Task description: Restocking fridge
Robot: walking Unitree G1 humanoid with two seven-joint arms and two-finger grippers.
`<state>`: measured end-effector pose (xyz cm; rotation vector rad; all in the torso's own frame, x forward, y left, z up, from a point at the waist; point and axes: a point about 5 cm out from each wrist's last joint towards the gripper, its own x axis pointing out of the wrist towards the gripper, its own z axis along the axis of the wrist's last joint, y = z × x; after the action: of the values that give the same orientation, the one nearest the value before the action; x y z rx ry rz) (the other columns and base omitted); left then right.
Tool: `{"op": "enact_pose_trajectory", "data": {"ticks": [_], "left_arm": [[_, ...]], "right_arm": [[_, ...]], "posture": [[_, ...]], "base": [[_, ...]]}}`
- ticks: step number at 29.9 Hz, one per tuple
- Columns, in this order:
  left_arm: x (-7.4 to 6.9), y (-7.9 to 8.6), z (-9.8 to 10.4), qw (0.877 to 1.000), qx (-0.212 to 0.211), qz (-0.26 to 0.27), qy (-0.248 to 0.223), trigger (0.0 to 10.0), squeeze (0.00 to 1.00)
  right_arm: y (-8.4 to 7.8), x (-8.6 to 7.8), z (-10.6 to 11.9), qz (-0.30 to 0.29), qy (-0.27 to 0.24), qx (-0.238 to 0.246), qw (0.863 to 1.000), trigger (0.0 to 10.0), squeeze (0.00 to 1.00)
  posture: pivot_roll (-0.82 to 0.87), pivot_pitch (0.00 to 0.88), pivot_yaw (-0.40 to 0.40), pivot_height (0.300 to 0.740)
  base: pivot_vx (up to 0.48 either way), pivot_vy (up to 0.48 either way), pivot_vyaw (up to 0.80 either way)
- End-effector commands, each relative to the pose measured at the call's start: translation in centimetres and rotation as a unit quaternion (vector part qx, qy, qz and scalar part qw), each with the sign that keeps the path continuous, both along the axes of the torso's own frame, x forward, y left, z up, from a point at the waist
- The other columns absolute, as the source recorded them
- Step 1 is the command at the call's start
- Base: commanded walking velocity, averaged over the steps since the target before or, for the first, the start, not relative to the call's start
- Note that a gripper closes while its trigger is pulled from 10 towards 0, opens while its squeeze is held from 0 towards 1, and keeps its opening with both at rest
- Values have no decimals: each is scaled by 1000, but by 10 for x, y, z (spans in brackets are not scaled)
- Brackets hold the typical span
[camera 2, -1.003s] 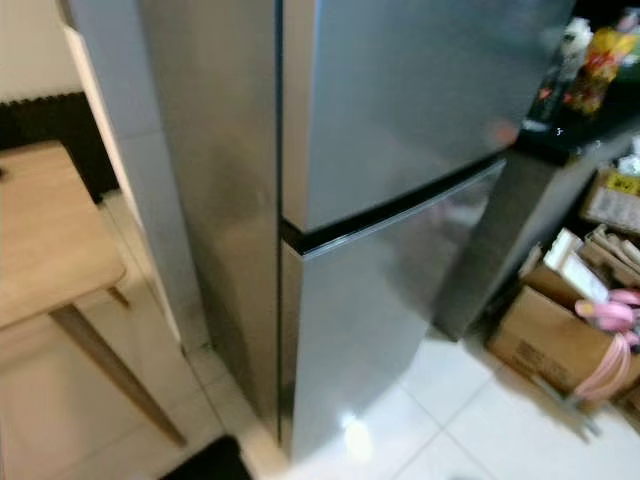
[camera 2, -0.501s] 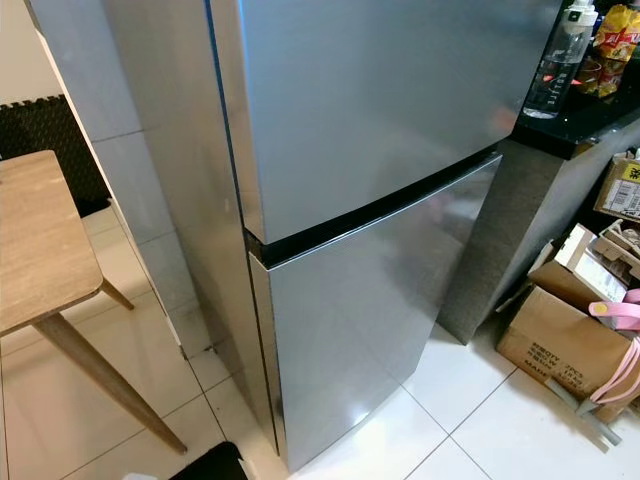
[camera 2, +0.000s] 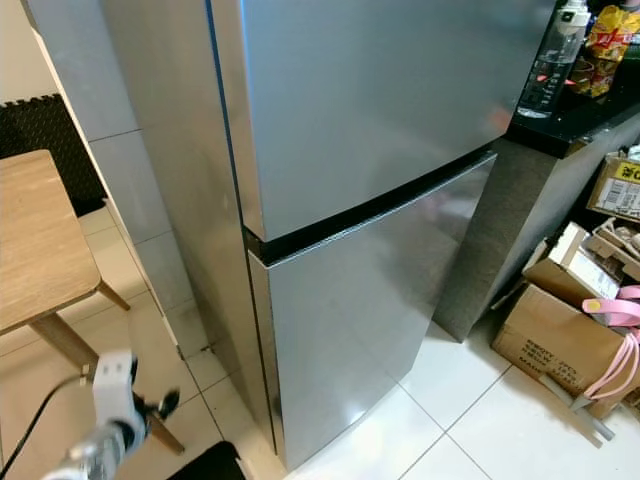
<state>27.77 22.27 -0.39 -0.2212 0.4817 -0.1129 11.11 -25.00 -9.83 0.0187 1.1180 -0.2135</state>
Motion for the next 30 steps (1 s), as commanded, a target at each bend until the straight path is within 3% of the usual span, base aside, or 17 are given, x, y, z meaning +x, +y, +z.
{"op": "enact_pose_trajectory", "data": {"ticks": [1,4,6,7,8,10,11,12,15,17,20,21,22,27,28,29,30], "left_arm": [[3,6,9,999,-28,-27,-28,10000,1000],[6,5,13,998,-40,-39,-39,10000,1000],[10,3,24,988,-77,-117,-65,10000,1000],[10,3,24,988,-77,-117,-65,10000,1000],[10,2,29,981,-89,-159,-73,10000,1000],[10,2,29,981,-89,-159,-73,10000,1000],[10,1,34,971,-104,-200,-78,10000,1000],[10,1,34,971,-104,-200,-78,10000,1000],[16,-2,57,933,-133,-316,-105,10000,1000],[16,-2,57,933,-133,-316,-105,10000,1000],[19,-19,66,903,-133,-390,-119,10000,1000],[19,-19,66,903,-133,-390,-119,10000,1000],[21,-30,68,893,-134,-410,-128,10000,1000],[22,-45,68,883,-129,-428,-141,10000,1000],[23,-49,67,883,-124,-429,-143,10000,455],[23,-53,66,885,-124,-425,-146,10000,0],[23,-53,66,885,-124,-425,-146,10000,0]], "right_arm": [[1,-1,-1,1,1,0,1000,10000,0],[1,-2,-1,1,1,0,1000,10000,0],[0,-2,-1,1,3,-1,1000,10000,0],[0,-2,-1,1,3,-1,1000,10000,0],[-1,-2,0,1,3,-2,1000,10000,0],[-1,-2,0,1,3,-2,1000,10000,0],[-2,-2,0,2,3,-3,1000,10000,0],[-2,-2,0,2,3,-3,1000,10000,0],[-4,-1,1,3,2,-6,1000,10000,0],[-4,-1,1,3,2,-6,1000,10000,0],[-4,0,1,5,2,-6,1000,10000,0],[-4,0,1,5,2,-6,1000,10000,0],[-4,0,1,5,2,-7,1000,10000,0],[-5,1,2,6,1,-8,1000,10000,0],[-6,1,2,6,1,-9,1000,10000,0],[-6,1,2,6,1,-9,1000,10000,0],[-6,1,2,6,1,-9,1000,10000,0]], "posture": [[-42,0,9,740],[-43,0,10,740],[-44,0,10,740],[-44,0,10,740],[-43,0,9,740],[-43,0,9,740],[-43,0,9,740],[-43,0,9,740],[-39,0,8,740],[-39,0,8,740],[-41,0,7,740],[-41,0,7,740],[-42,0,5,740],[-44,0,4,740],[-45,0,4,740],[-45,0,4,740],[-45,0,4,740]], "base": [[0,0,0],[0,0,0],[0,0,0],[0,0,0],[0,0,0],[0,0,0],[0,0,0],[0,0,0],[0,0,0],[0,0,0],[0,0,0],[0,0,0],[0,0,0],[0,0,0],[0,0,0],[0,0,0],[0,0,0]]}}
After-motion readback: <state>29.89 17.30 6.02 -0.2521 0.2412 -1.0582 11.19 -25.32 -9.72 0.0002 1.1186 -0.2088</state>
